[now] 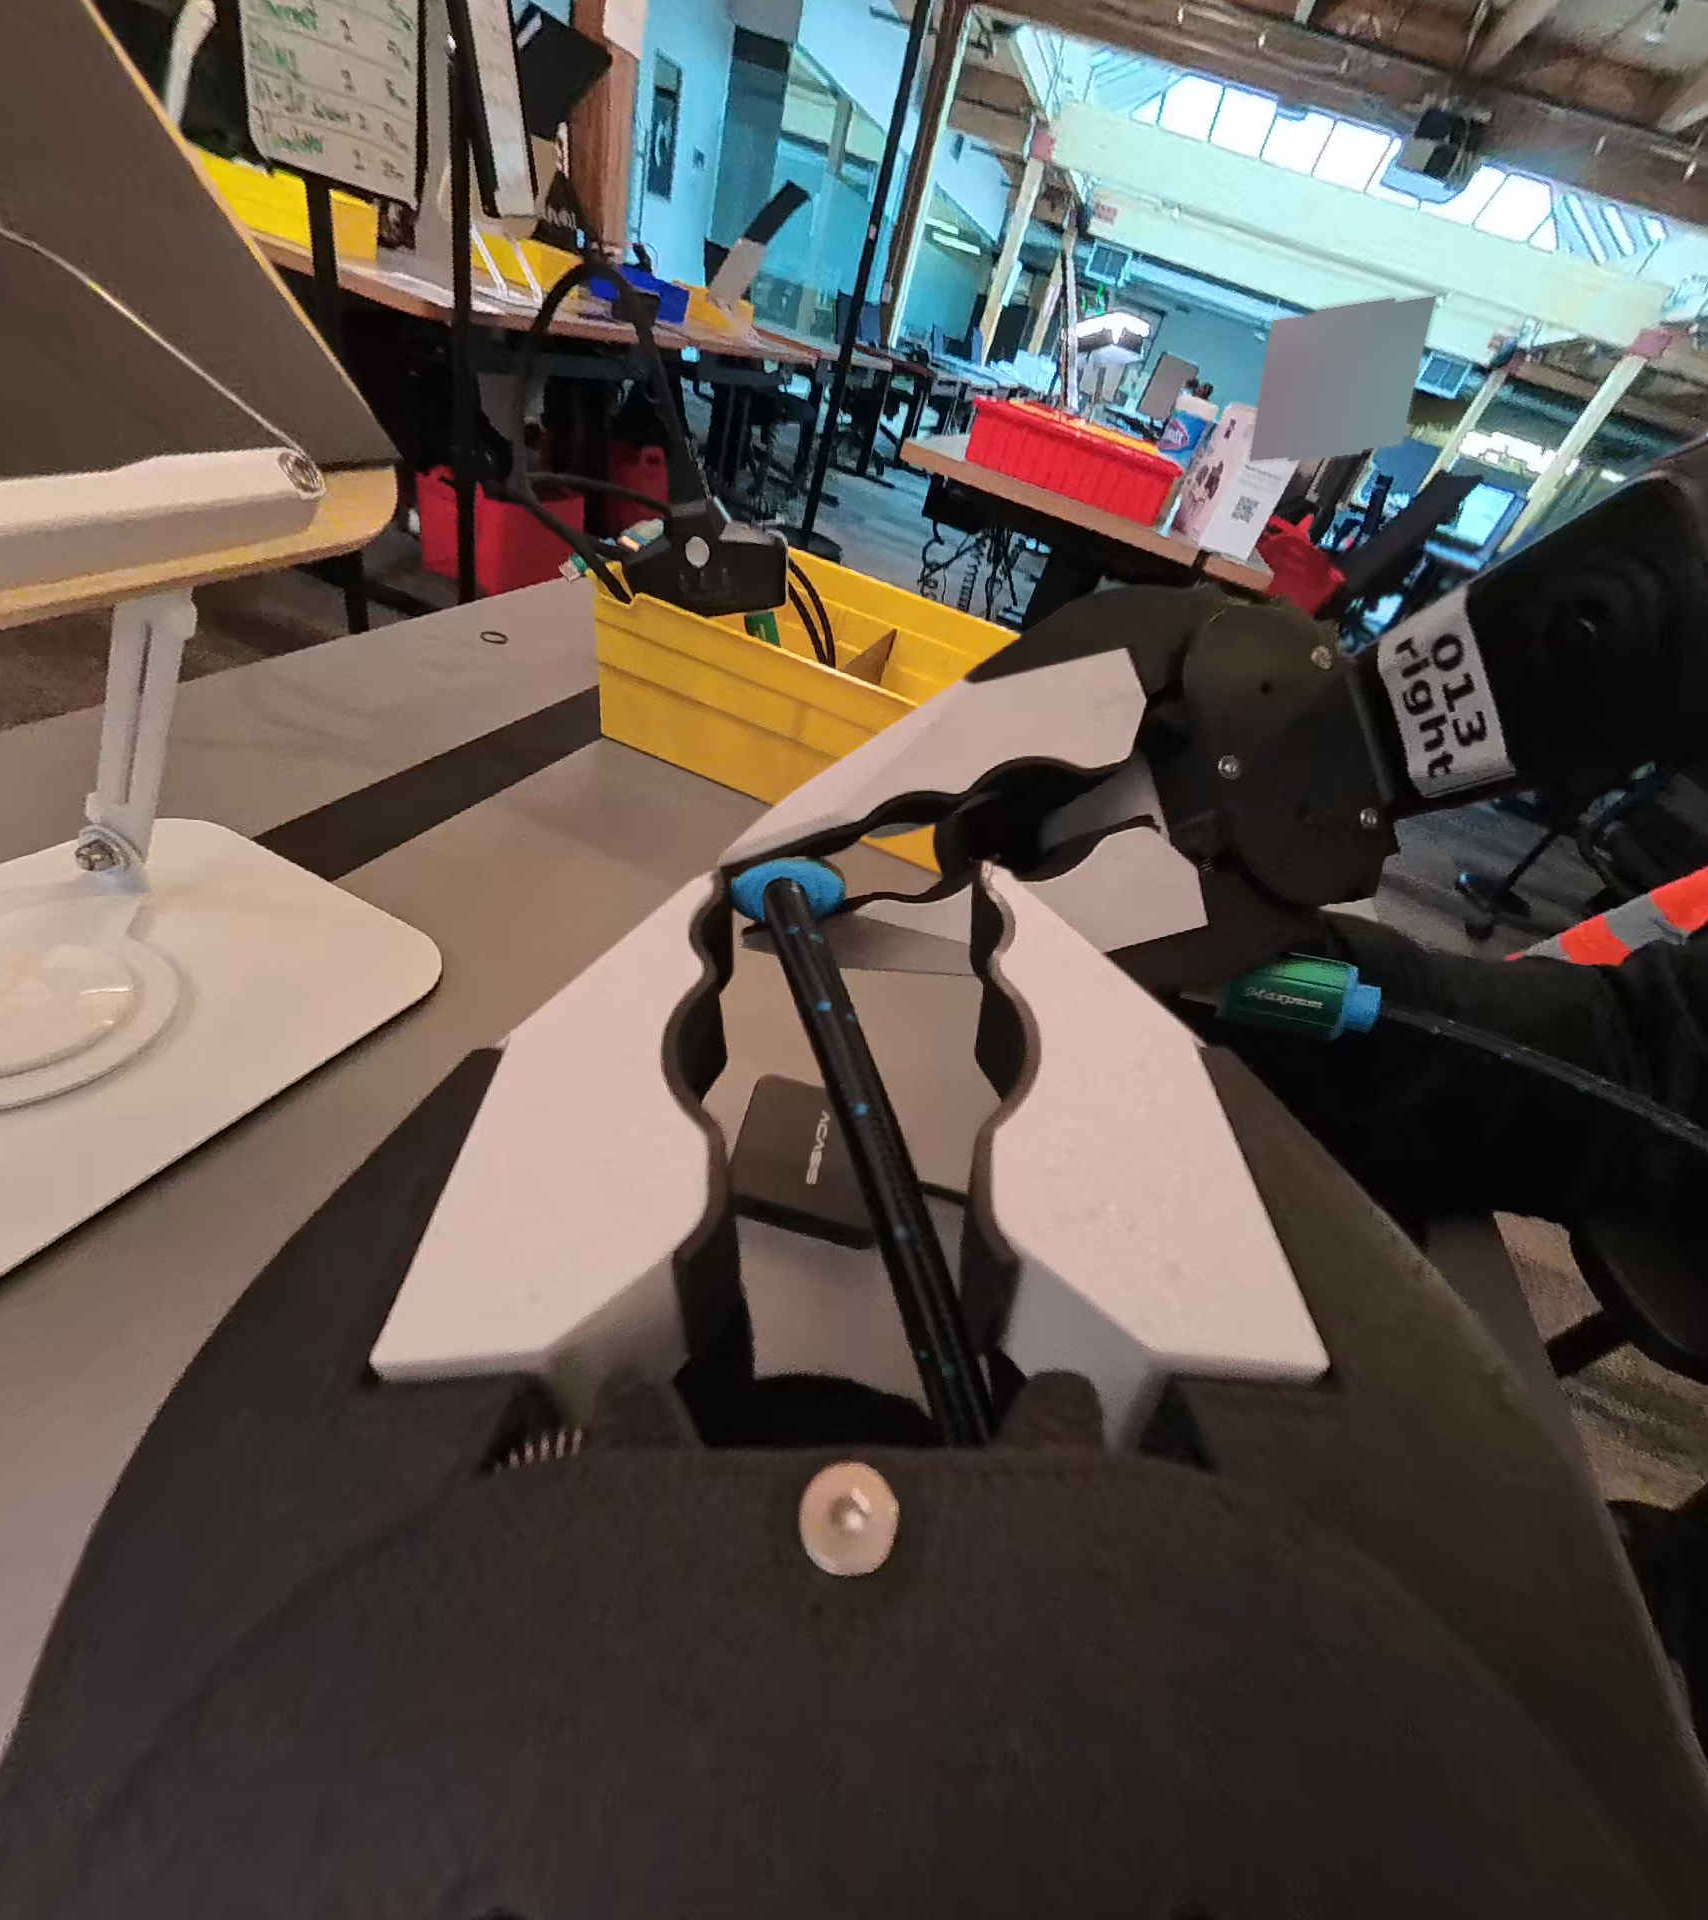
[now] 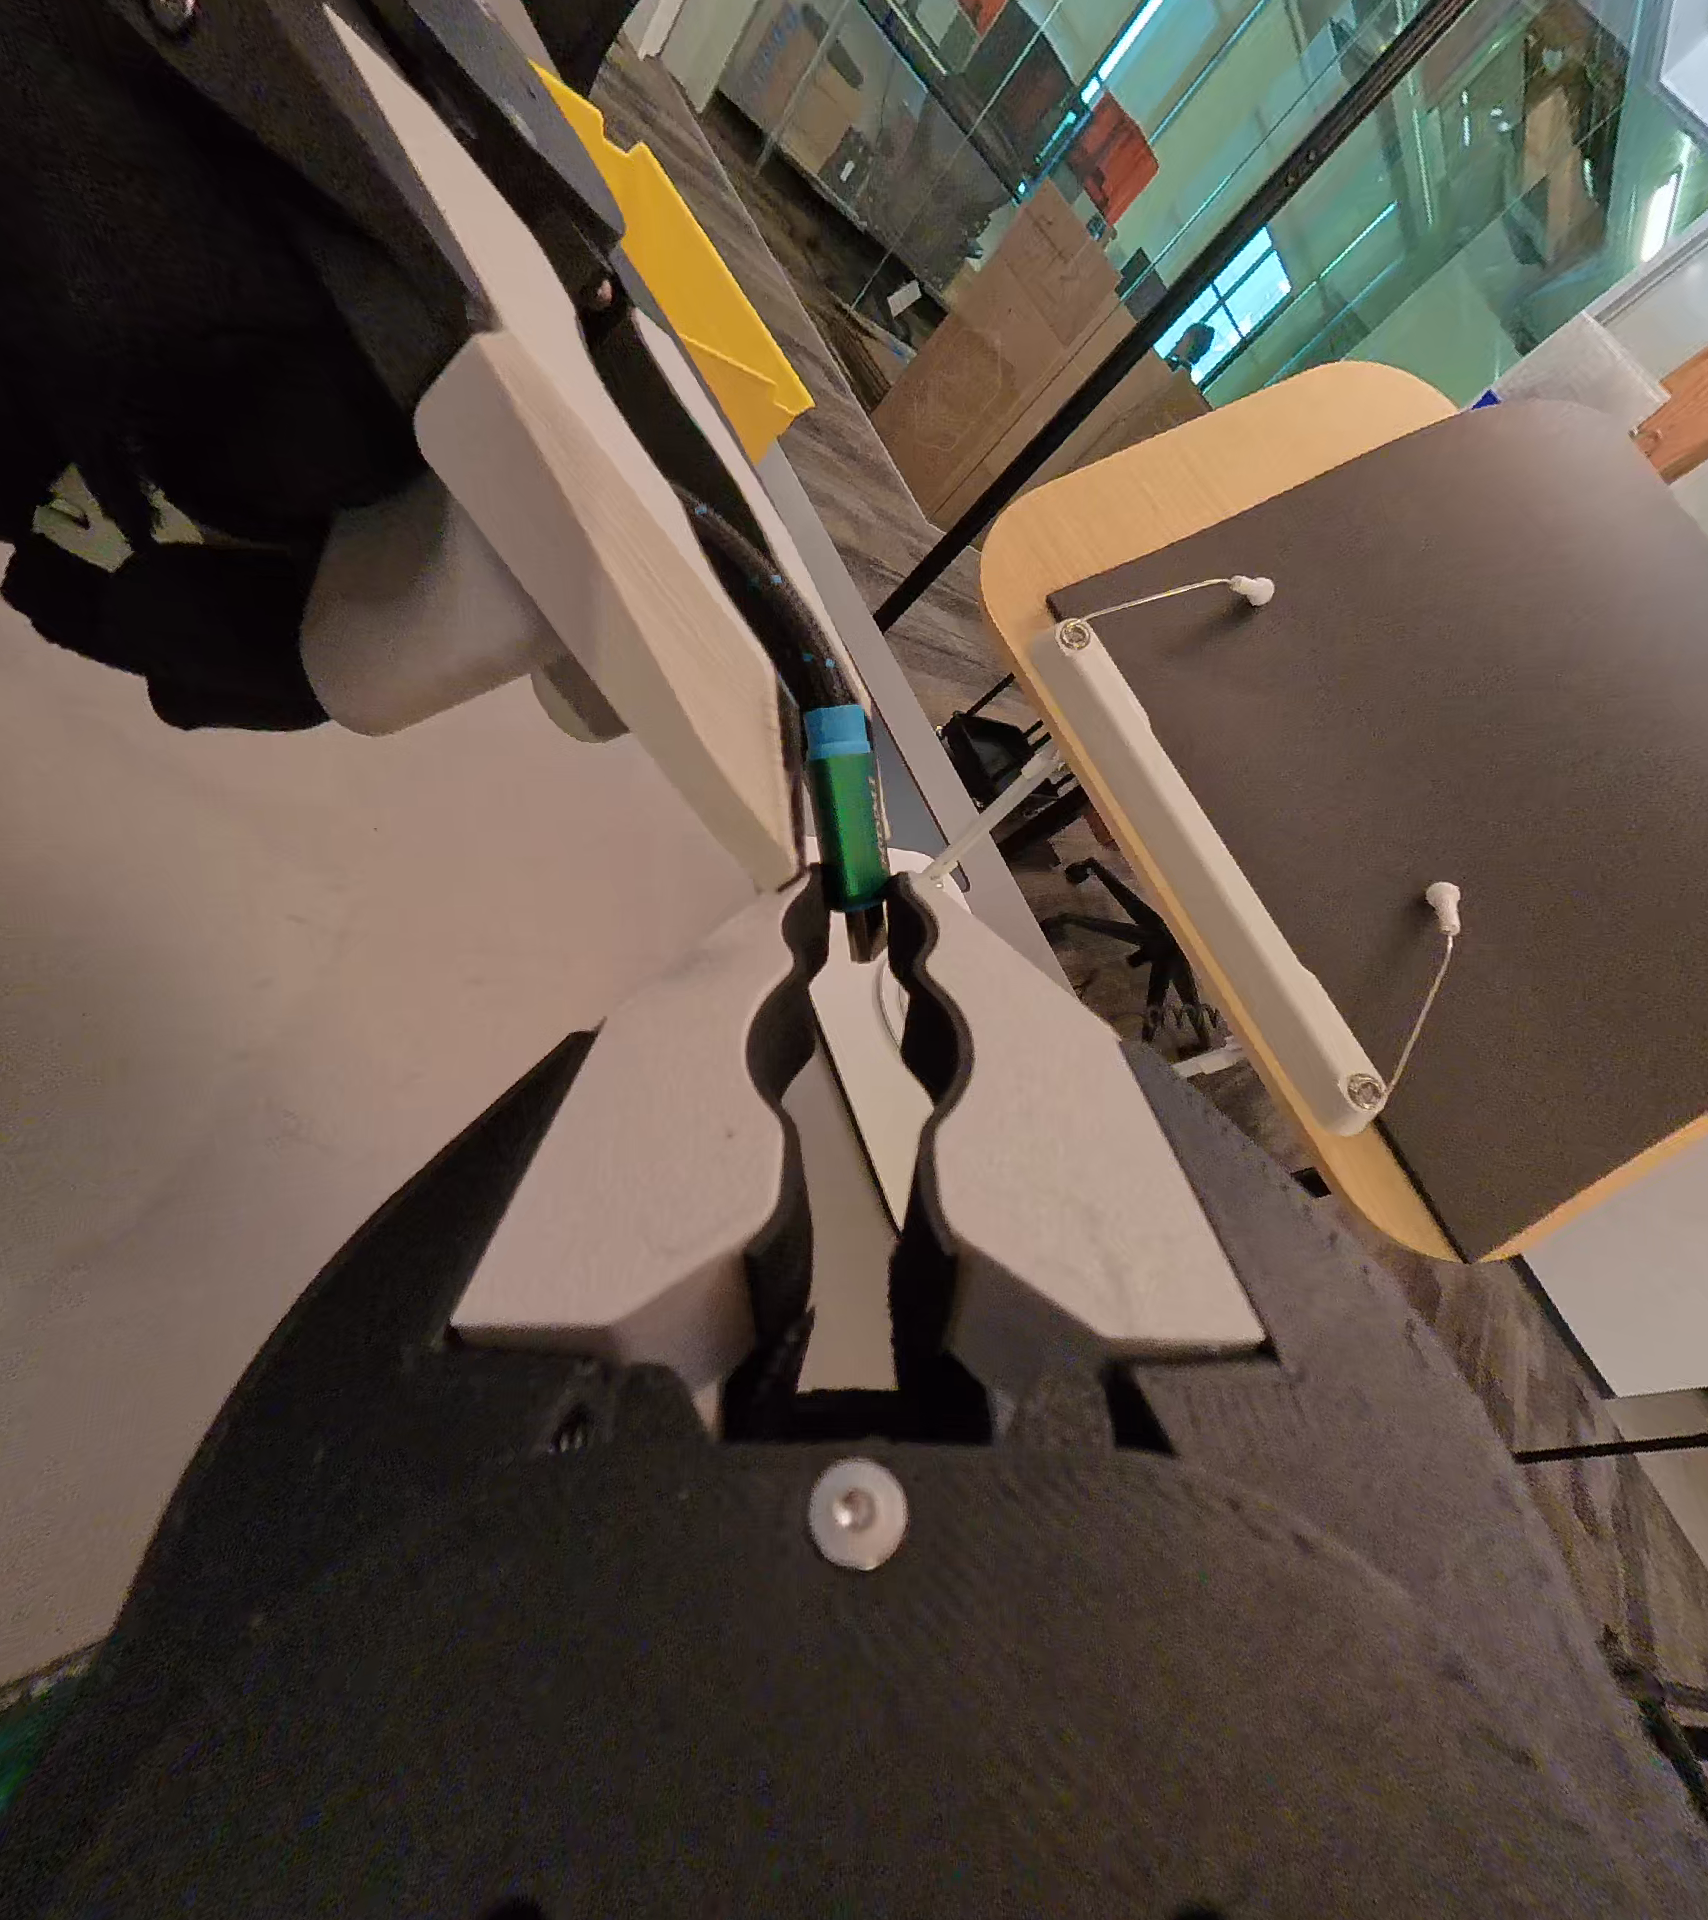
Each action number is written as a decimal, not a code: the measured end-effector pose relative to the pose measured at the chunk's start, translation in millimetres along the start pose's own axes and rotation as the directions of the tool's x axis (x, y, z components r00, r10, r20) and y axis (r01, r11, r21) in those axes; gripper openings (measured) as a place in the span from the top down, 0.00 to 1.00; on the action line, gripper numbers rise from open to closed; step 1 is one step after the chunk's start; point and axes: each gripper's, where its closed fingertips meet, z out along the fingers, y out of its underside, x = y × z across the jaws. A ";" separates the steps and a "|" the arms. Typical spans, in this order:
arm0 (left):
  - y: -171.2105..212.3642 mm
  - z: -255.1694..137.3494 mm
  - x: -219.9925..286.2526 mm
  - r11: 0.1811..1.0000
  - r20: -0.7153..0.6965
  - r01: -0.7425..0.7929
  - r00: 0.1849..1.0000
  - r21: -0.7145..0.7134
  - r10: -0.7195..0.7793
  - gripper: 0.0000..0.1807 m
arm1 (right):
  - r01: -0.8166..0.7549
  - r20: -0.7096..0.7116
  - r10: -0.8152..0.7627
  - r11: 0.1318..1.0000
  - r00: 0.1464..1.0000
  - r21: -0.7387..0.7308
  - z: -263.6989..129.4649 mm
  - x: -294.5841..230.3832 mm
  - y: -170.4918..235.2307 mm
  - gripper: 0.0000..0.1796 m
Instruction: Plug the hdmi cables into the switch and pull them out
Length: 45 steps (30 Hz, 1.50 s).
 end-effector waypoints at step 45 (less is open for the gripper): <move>1.8 -3.7 -23.3 0.998 0.051 0.057 0.997 -0.031 -0.055 0.90 | 0.066 -0.037 -0.067 0.997 0.997 -0.028 -2.8 10.4 10.5 0.91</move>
